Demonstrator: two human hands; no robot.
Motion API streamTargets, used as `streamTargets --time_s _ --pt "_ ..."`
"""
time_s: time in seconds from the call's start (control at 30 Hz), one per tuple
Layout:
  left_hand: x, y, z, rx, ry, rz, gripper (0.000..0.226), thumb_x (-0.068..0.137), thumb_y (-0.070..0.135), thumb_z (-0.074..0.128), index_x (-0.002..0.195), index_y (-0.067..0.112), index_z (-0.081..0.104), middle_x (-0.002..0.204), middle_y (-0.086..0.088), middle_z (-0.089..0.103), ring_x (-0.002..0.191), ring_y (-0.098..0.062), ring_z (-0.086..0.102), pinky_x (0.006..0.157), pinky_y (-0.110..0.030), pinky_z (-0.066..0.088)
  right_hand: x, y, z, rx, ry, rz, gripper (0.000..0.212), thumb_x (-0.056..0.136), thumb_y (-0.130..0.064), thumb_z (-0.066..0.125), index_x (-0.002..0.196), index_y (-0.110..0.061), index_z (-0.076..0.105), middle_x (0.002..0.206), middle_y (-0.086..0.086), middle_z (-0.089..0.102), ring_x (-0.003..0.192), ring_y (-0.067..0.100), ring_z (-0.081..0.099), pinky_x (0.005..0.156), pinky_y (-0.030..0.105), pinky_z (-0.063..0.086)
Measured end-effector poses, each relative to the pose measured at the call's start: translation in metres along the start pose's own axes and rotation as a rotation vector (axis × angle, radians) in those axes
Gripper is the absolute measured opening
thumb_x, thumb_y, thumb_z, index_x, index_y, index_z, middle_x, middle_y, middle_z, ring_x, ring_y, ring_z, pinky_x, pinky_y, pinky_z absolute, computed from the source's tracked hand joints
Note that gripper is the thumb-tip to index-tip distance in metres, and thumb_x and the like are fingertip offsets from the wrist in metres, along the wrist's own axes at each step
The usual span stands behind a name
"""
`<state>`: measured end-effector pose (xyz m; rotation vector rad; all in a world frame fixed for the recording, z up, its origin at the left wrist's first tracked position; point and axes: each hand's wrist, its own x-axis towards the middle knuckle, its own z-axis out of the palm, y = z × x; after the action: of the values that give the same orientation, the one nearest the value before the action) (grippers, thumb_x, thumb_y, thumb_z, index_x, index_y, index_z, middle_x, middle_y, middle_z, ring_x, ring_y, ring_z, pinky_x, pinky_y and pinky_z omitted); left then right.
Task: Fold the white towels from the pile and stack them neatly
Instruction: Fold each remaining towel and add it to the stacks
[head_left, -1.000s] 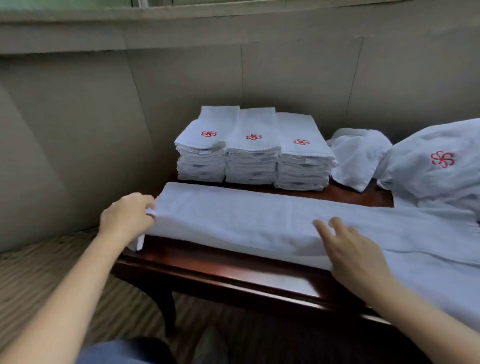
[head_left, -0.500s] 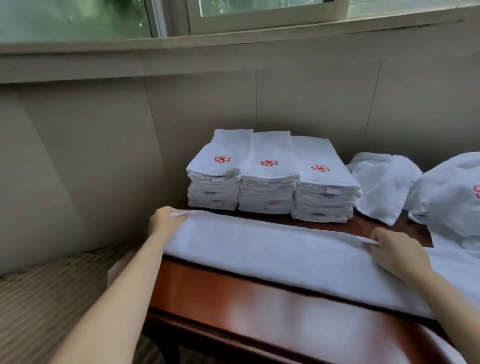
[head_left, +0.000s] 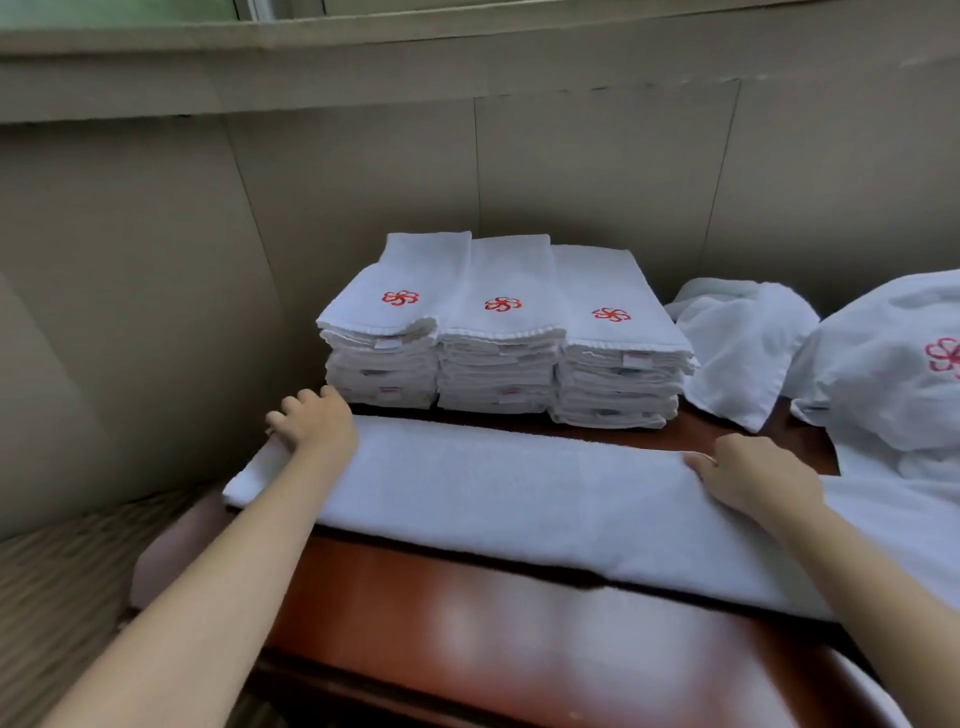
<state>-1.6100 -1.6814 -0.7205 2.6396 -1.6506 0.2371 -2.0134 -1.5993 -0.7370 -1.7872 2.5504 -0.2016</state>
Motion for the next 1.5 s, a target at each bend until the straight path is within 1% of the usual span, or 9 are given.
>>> streamTargets --time_s 0.1,0.2,0.43,0.57,0.73,0.87,1.03,1.23,1.5 --pt "-0.042 0.055 -0.004 0.119 0.019 0.355 0.037 0.095 0.015 0.038 0.13 0.022 0.046 0.136 -0.008 0.044 0.127 -0.029 0.038 0.102 -0.043 0.03 -0.012 -0.006 -0.002 -0.069 0.119 0.015 0.048 0.092 -0.055 0.044 0.11 -0.014 0.061 0.118 0.009 0.061 0.11 0.032 0.056 0.082 0.036 0.043" --pt "-0.093 0.108 -0.005 -0.129 -0.131 0.644 0.039 0.096 0.013 0.031 0.13 0.024 0.047 0.129 -0.006 0.046 0.121 -0.029 0.041 0.092 -0.04 0.035 -0.023 -0.002 -0.005 -0.067 0.127 -0.025 0.047 0.094 -0.05 0.042 0.116 -0.012 0.059 0.121 0.01 0.057 0.113 0.032 0.051 0.086 0.037 0.043" --pt "-0.131 0.115 -0.001 -0.451 -0.105 0.845 0.035 0.101 0.021 0.035 0.13 0.029 0.053 0.13 0.001 0.052 0.12 -0.022 0.049 0.104 -0.04 0.033 -0.062 0.022 -0.026 -0.155 -0.015 -0.243 0.016 0.089 -0.029 0.048 0.089 -0.017 0.058 0.107 0.005 0.062 0.097 0.028 0.058 0.067 0.028 0.036" --pt "-0.125 0.089 0.004 -0.637 -0.169 0.881 0.025 0.099 0.02 0.048 0.119 0.023 0.063 0.124 0.001 0.059 0.116 -0.019 0.055 0.101 -0.033 0.038 -0.089 0.038 -0.049 -0.041 -0.219 -0.275 0.014 0.077 -0.012 0.047 0.067 -0.018 0.039 0.085 0.002 0.054 0.079 0.026 0.05 0.059 0.029 0.037" --pt "-0.125 0.083 0.007 -0.698 -0.119 0.853 0.018 0.095 0.015 0.055 0.104 0.025 0.068 0.112 0.002 0.064 0.106 -0.02 0.058 0.097 -0.038 0.042 -0.117 0.067 -0.086 0.142 -0.488 -0.282 0.033 0.074 0.0 0.04 0.096 -0.01 0.062 0.085 0.003 0.058 0.072 0.018 0.051 0.05 0.021 0.037" --pt "-0.133 0.087 0.005 -0.652 -0.02 0.839 0.016 0.094 0.014 0.057 0.102 0.02 0.069 0.107 -0.002 0.065 0.101 -0.024 0.059 0.09 -0.042 0.045 -0.116 0.102 -0.1 0.079 -0.325 -0.102 0.031 0.079 -0.001 0.043 0.1 -0.009 0.065 0.091 0.007 0.063 0.082 0.022 0.059 0.052 0.023 0.039" --pt "-0.136 0.09 0.002 -0.603 0.093 0.868 0.012 0.091 0.007 0.058 0.092 0.013 0.069 0.089 -0.002 0.059 0.086 -0.03 0.06 0.076 -0.036 0.043 -0.11 0.154 -0.091 0.102 -0.392 0.159 0.034 0.076 0.003 0.046 0.104 0.007 0.065 0.076 0.01 0.054 0.062 0.02 0.048 0.047 0.021 0.034" --pt "-0.123 0.097 0.004 -0.495 0.101 0.892 0.019 0.098 0.02 0.048 0.097 0.022 0.067 0.095 0.003 0.061 0.091 -0.023 0.06 0.082 -0.032 0.038 -0.11 0.157 -0.073 0.077 -0.28 0.295 0.007 0.074 -0.002 0.049 0.07 -0.008 0.051 0.071 0.006 0.052 0.061 0.018 0.048 0.052 0.021 0.037" --pt "-0.117 0.114 -0.001 -0.305 0.162 0.883 0.025 0.099 0.014 0.035 0.097 0.023 0.059 0.097 0.006 0.062 0.085 -0.018 0.053 0.077 -0.029 0.029 -0.107 0.134 -0.062 -0.162 -0.176 0.456 0.037 0.089 -0.011 0.046 0.125 -0.016 0.053 0.128 0.007 0.05 0.119 0.026 0.048 0.076 0.031 0.039"
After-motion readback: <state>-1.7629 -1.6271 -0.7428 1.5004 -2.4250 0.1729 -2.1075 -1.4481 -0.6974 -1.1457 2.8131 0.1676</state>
